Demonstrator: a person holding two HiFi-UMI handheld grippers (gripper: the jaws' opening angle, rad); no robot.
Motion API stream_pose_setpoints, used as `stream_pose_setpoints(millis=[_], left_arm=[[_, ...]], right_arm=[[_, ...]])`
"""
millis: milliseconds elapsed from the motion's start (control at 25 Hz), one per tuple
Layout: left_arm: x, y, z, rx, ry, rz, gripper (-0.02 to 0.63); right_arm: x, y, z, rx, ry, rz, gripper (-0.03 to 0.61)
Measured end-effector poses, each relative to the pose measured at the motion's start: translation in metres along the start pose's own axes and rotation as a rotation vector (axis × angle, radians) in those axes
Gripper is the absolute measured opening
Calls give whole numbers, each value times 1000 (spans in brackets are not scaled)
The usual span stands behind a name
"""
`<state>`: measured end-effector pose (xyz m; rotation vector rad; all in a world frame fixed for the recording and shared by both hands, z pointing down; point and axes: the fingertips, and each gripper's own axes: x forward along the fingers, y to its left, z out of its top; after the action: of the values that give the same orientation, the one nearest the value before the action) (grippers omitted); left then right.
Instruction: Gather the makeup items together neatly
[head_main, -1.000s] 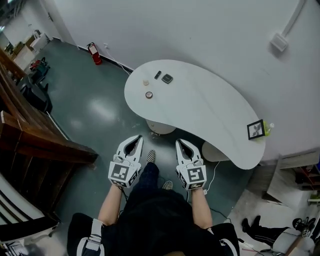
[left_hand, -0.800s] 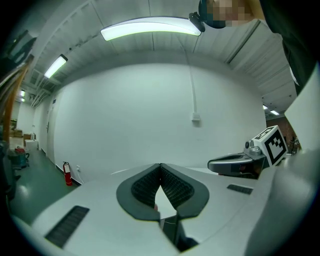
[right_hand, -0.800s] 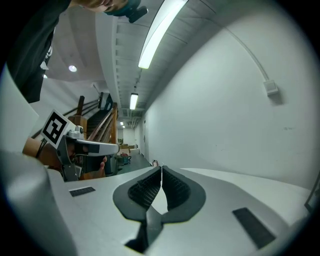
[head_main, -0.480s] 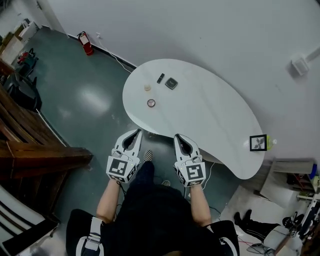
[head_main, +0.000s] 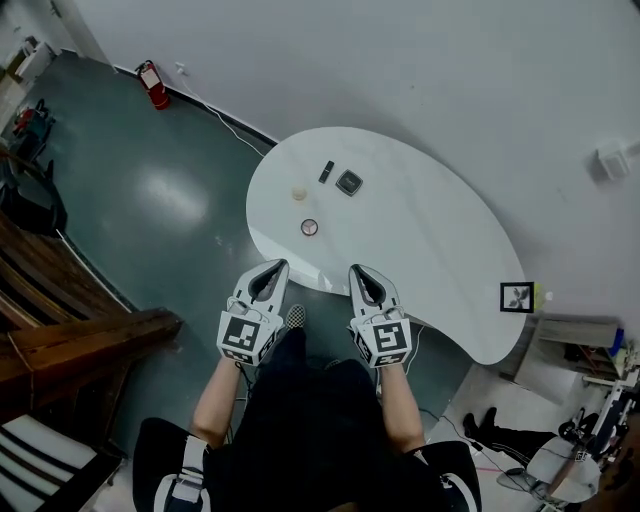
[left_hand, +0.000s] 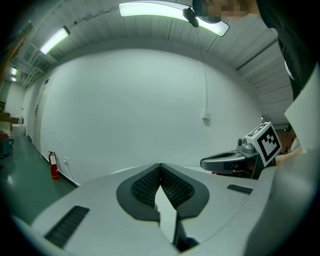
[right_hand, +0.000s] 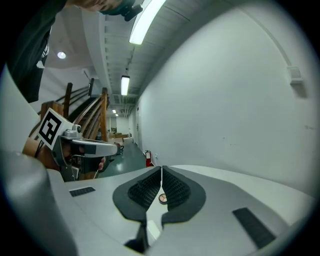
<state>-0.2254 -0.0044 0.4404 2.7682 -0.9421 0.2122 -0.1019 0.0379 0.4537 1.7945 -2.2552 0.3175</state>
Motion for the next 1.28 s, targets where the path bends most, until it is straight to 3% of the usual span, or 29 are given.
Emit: stream_pose_setpoints(millis=[400, 960, 1280], left_arm=[[26, 43, -24, -27, 56, -10, 17], [63, 71, -98, -96, 184, 38, 17], [71, 83, -105, -123, 214, 84, 17]], right_arm=[[63, 1, -19, 7, 67, 28, 32], [127, -12, -99, 47, 207, 111, 32], [166, -13, -129, 23, 307, 170, 34]])
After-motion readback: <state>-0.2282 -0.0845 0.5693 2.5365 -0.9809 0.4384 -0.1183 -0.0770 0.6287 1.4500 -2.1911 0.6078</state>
